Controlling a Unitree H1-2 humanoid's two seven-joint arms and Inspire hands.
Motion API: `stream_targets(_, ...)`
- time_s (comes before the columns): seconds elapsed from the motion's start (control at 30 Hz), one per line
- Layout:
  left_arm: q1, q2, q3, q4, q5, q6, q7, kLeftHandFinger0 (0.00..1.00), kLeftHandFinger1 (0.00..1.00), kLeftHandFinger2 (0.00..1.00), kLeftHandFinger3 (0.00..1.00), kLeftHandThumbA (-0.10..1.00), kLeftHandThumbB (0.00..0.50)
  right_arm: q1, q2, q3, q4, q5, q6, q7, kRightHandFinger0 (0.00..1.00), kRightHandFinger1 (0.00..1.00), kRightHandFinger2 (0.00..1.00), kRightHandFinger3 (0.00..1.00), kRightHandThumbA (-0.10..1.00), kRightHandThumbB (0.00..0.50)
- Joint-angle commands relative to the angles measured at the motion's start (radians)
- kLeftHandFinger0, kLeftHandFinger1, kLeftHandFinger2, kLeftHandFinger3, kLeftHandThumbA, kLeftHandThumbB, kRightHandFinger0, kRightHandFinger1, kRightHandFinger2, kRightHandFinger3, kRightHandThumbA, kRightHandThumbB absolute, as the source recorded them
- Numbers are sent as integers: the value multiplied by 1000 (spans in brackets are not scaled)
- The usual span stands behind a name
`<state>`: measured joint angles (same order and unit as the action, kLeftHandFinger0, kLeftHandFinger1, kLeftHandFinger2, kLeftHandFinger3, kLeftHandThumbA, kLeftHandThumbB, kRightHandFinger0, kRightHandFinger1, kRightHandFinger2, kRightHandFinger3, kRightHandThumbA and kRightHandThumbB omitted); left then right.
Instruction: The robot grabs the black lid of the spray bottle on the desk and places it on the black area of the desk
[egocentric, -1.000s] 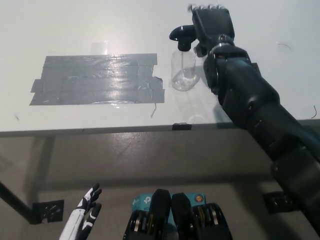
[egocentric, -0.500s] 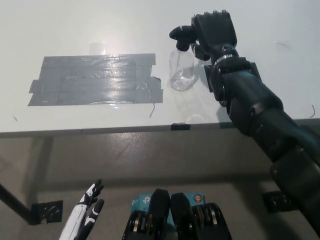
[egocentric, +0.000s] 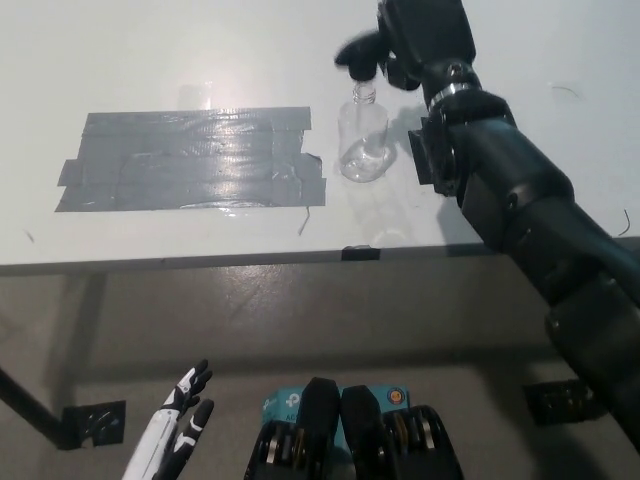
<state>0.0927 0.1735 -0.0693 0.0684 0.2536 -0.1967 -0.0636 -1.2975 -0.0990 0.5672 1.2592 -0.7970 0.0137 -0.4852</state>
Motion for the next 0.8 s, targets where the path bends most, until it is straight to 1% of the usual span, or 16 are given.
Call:
stream_targets(0.0, 0, 18, -4, -17, 4, -12, 0, 1000, 1000, 1000, 1000, 1000, 226, -105, -30, -20, -59, 16, -12, -26, 0, 127, 354, 373, 722, 96)
stream_targets(0.07, 1, 19, -6, -19, 15, -8, 3, 1000, 1000, 1000, 1000, 1000, 234, -111, -34, -19, -65, 11, -9, -34, 0, 66, 300, 329, 707, 102)
stream_targets(0.17, 8, 18, -5, -32, 18, 15, -1, 1000, 1000, 1000, 1000, 1000, 246, -121, -41, -41, -90, 29, -7, -15, 0, 23, 283, 283, 716, 100)
stream_targets(0.2, 8, 18, -6, -26, 17, 6, 1, 1000, 1000, 1000, 1000, 1000, 248, -122, -45, -55, -94, 42, -25, -24, 0, 0, 243, 206, 695, 93)
stream_targets(0.27, 7, 19, -7, -19, 20, -3, 4, 1000, 1000, 1000, 1000, 1000, 245, -124, -46, -88, -107, 68, -21, -7, 0, 2, 275, 199, 721, 86)
stream_targets(0.3, 9, 18, -8, -20, 21, -1, 4, 1000, 1000, 1000, 1000, 1000, 245, -122, -46, -105, -114, 76, -18, -3, 0, 2, 278, 198, 721, 86)
stream_targets(0.33, 15, 21, -10, -24, 23, 0, 1, 1000, 1000, 1000, 1000, 1000, 241, -119, -45, -136, -136, 96, 5, 3, 0, 12, 292, 219, 757, 92)
stream_targets(0.37, 16, 20, -9, -21, 18, -11, 4, 1000, 1000, 1000, 1000, 1000, 231, -118, -45, -161, -149, 111, 13, 6, 0, 0, 289, 250, 748, 92)
stream_targets(0.43, 15, 19, -9, -17, 19, -16, 8, 1000, 1000, 1000, 1000, 1000, 231, -121, -55, -191, -170, 127, 25, 38, 0, 0, 299, 319, 737, 40)
stream_targets(0.47, 7, 20, -7, -12, 15, -26, 9, 1000, 1000, 1000, 1000, 1000, 220, -127, -61, -208, -174, 136, 28, 41, 0, 0, 300, 327, 722, 44)
stream_targets(0.5, 0, 22, -5, -5, 14, -36, 13, 1000, 1000, 1000, 1000, 1000, 217, -134, -66, -220, -176, 140, 36, 42, 0, 1, 295, 287, 738, 42)
stream_targets(0.57, 11, 23, -5, -5, 11, -45, 13, 1000, 1000, 1000, 1000, 1000, 217, -121, -72, -238, -205, 141, 59, 48, 0, 0, 281, 268, 738, 50)
stream_targets(0.6, 10, 20, -3, 1, -2, -44, 9, 1000, 1000, 1000, 1000, 1000, 228, -121, -78, -250, -205, 147, 55, 41, 0, 0, 257, 170, 726, 58)
stream_targets(0.63, 7, 20, -4, 0, 11, -40, 14, 1000, 1000, 1000, 1000, 1000, 225, -122, -85, -275, -201, 168, 41, 35, 0, 0, 232, 125, 686, 70)
stream_targets(0.7, 12, 22, -6, -4, 19, -42, 16, 1000, 1000, 1000, 1000, 1000, 212, -116, -97, -305, -209, 186, 47, 39, 0, 0, 187, 103, 671, 69)
stream_targets(0.77, 14, 22, -5, -4, 18, -37, 15, 1000, 1000, 1000, 1000, 1000, 218, -117, -108, -331, -204, 198, 66, 36, 0, 0, 135, 73, 689, 81)
